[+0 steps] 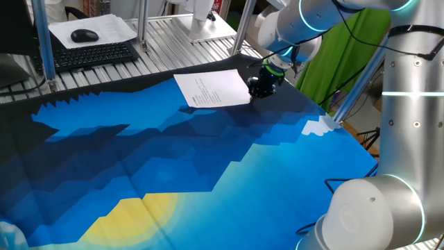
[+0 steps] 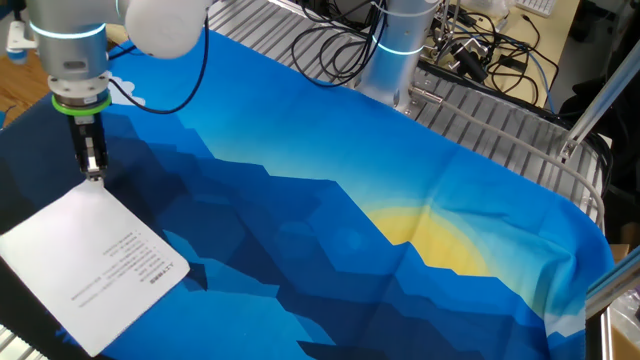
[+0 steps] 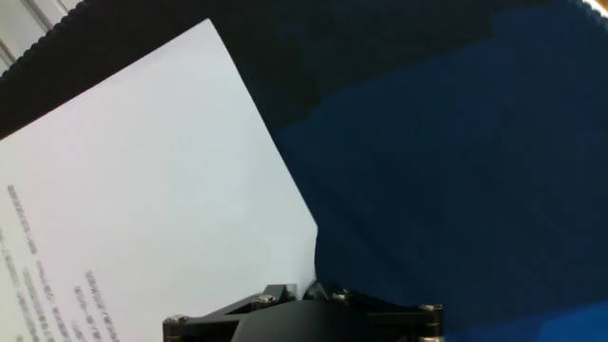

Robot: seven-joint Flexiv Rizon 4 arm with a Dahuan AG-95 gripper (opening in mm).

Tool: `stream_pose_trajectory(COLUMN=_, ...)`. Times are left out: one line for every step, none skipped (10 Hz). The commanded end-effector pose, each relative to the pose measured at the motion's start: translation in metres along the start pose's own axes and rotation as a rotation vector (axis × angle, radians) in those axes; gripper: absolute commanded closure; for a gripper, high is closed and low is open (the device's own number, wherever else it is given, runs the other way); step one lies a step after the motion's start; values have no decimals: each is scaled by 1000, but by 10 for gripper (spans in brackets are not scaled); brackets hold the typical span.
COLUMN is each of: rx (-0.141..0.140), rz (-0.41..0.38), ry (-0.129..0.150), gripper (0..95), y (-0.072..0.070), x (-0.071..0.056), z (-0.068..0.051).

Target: Flip over and spread out the paper that is laid flat on the table

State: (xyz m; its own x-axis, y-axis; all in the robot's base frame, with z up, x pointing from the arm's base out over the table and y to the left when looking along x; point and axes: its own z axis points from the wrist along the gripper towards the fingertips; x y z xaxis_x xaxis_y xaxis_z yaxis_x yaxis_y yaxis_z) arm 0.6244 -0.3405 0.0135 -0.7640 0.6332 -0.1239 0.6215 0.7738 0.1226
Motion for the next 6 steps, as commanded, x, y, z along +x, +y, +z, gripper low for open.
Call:
stream_pose_trajectory(rx=39, rz=5, ry=77, gripper=950, y=13, x=9, z=-19)
stream_pose_trajectory(rx=49, rz=10, ry=95, gripper=950, y=18, x=13, z=-28)
stream_pose_trajectory(rx=58, rz=6, ry=115, gripper=950, y=22, x=16, z=-38)
stream_pose_trajectory(rx=67, rz=1, ry=134, gripper=950, y=26, x=20, z=-50)
stream_pose_trajectory(rx=76, rz=-5, ry=156, gripper=950, y=29, x=25, z=-64)
stream_pose_trajectory(rx=74, rz=-7, ry=184, gripper=950, y=32, x=31, z=-78)
